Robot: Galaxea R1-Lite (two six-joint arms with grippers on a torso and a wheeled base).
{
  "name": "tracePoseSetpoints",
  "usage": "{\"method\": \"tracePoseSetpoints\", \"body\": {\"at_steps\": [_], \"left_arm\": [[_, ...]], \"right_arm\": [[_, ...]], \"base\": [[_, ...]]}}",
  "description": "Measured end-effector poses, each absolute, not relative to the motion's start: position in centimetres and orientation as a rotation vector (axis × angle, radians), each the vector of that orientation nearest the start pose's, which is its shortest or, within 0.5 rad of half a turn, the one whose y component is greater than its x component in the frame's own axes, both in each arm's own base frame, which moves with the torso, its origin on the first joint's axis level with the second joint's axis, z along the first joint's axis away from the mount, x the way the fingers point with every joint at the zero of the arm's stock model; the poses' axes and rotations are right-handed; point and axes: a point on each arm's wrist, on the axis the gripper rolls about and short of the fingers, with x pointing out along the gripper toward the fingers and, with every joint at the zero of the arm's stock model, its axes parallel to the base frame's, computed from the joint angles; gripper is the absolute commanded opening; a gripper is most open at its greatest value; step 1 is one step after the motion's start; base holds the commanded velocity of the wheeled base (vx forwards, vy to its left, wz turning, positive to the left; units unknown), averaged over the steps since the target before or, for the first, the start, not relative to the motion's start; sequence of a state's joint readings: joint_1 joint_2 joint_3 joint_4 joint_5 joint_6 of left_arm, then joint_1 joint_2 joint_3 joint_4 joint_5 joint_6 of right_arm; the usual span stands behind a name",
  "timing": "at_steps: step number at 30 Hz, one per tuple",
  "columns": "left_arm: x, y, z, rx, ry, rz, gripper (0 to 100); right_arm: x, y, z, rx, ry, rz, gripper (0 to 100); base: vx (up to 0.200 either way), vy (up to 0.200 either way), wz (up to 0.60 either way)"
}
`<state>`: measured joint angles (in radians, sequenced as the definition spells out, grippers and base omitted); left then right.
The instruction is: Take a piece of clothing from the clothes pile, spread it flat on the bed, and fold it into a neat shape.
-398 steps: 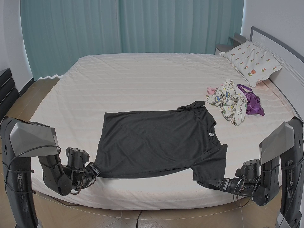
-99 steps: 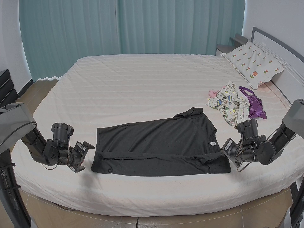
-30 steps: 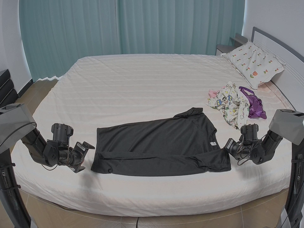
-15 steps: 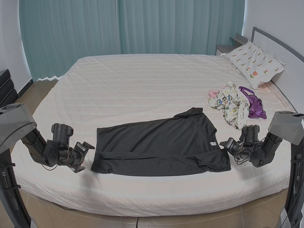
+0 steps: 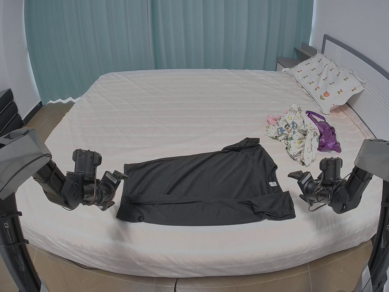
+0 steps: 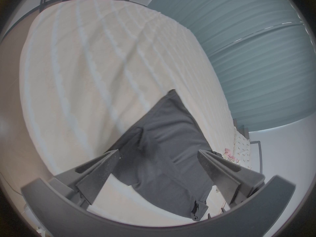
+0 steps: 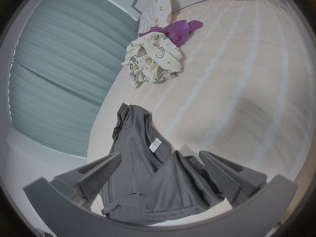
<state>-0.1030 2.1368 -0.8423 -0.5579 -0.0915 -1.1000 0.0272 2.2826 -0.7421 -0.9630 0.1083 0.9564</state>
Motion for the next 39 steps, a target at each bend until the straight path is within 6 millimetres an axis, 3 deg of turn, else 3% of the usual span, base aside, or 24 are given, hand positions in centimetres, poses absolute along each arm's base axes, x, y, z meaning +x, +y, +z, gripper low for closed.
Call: {"method": "tracePoseSetpoints", "body": {"at_steps": [5, 11, 19, 28, 39], "left_arm": [[36.8, -6.2, 4.1, -0.993, 0.737, 0.222, 100], [38.2, -8.4, 2.9, -0.902, 0.748, 0.247, 100], [39.5, -11.8, 0.9, -0.788, 0.789, 0.245, 100], [40.3, -13.3, -0.6, -0.729, 0.839, 0.253, 100], [41.3, -13.5, -0.9, -0.685, 0.798, 0.272, 100]], "right_arm": [[35.6, 1.6, 0.0, 1.002, 0.592, -0.153, 100], [34.7, 1.9, 0.6, 1.022, 0.492, -0.085, 100], [33.6, 2.9, -1.0, 1.015, 0.537, -0.077, 100], [33.5, 3.0, -2.3, 1.008, 0.569, -0.092, 100], [33.5, 3.0, -2.6, 1.006, 0.579, -0.096, 100]], "base": [[0.0, 0.0, 0.0], [0.0, 0.0, 0.0], [0.0, 0.0, 0.0], [0.0, 0.0, 0.0], [0.0, 0.0, 0.0]]}}
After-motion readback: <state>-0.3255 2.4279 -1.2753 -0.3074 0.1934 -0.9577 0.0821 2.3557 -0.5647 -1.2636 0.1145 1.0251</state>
